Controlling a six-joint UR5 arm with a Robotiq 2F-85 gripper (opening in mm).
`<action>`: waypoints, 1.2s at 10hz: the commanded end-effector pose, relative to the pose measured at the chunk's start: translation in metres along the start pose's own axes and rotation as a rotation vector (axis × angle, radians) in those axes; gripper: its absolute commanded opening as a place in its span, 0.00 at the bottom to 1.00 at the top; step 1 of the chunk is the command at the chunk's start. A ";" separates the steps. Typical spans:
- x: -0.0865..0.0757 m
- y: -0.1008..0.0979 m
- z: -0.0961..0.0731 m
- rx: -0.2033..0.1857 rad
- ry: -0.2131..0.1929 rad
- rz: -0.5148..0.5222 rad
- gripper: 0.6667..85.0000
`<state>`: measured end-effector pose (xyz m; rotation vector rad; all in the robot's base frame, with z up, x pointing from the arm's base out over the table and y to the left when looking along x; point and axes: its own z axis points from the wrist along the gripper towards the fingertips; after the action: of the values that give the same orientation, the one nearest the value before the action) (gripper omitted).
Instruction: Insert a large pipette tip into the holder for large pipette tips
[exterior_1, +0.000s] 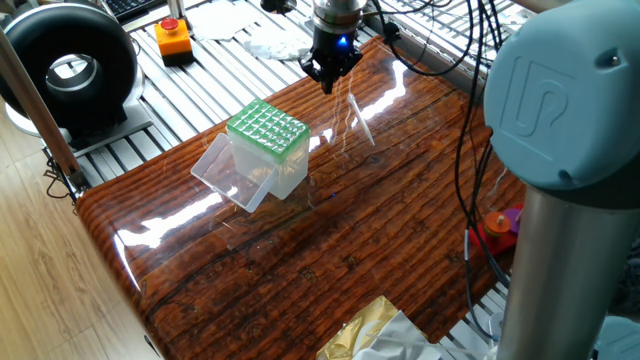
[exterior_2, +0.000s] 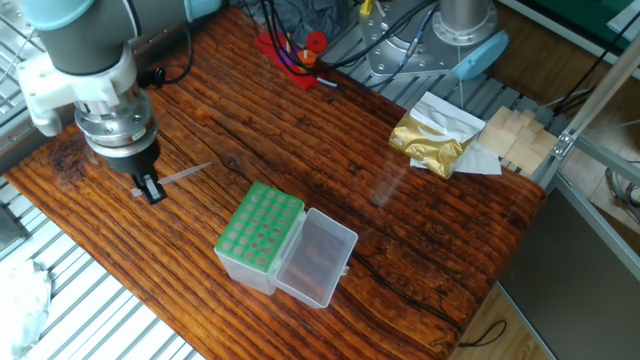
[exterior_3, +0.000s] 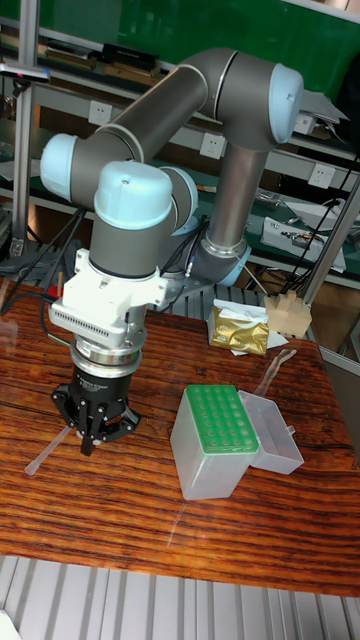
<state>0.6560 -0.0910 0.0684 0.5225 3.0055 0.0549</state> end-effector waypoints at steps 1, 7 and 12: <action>0.002 -0.001 -0.002 -0.017 -0.006 -0.011 0.00; 0.003 -0.023 -0.003 0.068 0.004 -0.034 0.00; 0.015 -0.001 -0.003 -0.013 0.047 0.132 0.00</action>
<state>0.6442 -0.0910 0.0683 0.6440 3.0139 0.0653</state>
